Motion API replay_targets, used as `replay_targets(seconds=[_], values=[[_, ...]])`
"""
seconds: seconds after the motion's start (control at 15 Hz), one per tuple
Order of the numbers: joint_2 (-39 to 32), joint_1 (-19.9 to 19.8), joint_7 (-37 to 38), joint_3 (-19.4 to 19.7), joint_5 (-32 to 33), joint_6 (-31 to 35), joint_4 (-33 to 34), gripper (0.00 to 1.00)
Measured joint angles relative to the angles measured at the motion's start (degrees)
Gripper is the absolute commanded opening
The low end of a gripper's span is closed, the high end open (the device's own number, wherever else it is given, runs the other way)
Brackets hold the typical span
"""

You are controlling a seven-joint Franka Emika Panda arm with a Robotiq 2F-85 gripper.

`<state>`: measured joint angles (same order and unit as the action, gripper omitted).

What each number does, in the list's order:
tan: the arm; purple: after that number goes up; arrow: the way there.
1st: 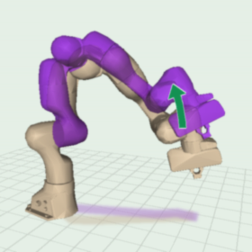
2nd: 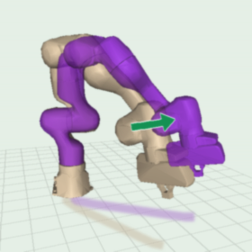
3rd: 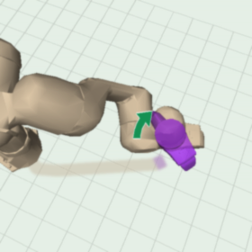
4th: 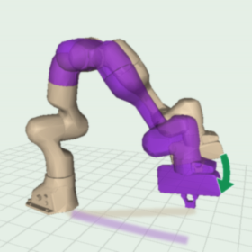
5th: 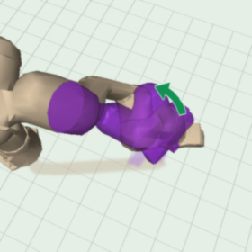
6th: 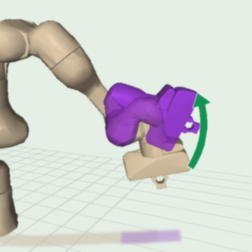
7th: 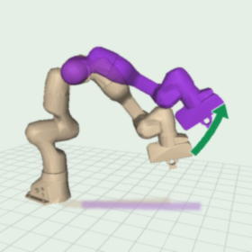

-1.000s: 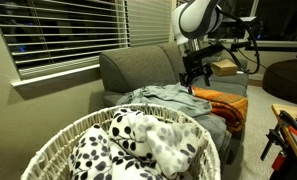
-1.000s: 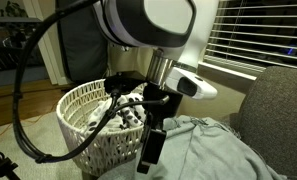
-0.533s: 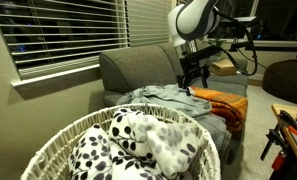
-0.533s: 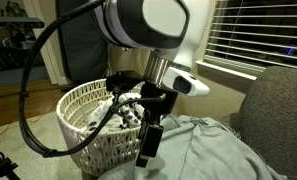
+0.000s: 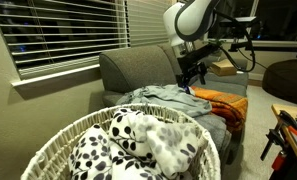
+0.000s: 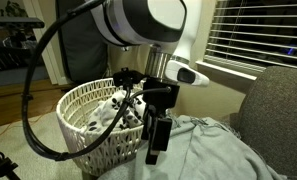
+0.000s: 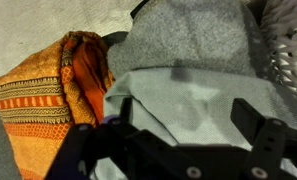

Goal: Put the gray blanket in the white basket

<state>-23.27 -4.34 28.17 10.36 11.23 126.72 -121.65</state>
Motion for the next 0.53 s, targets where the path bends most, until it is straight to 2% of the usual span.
replay_targets(seconds=[0.53], values=[[-2.69,1.99,-0.91,0.12,4.49,-1.21,4.22,1.0]])
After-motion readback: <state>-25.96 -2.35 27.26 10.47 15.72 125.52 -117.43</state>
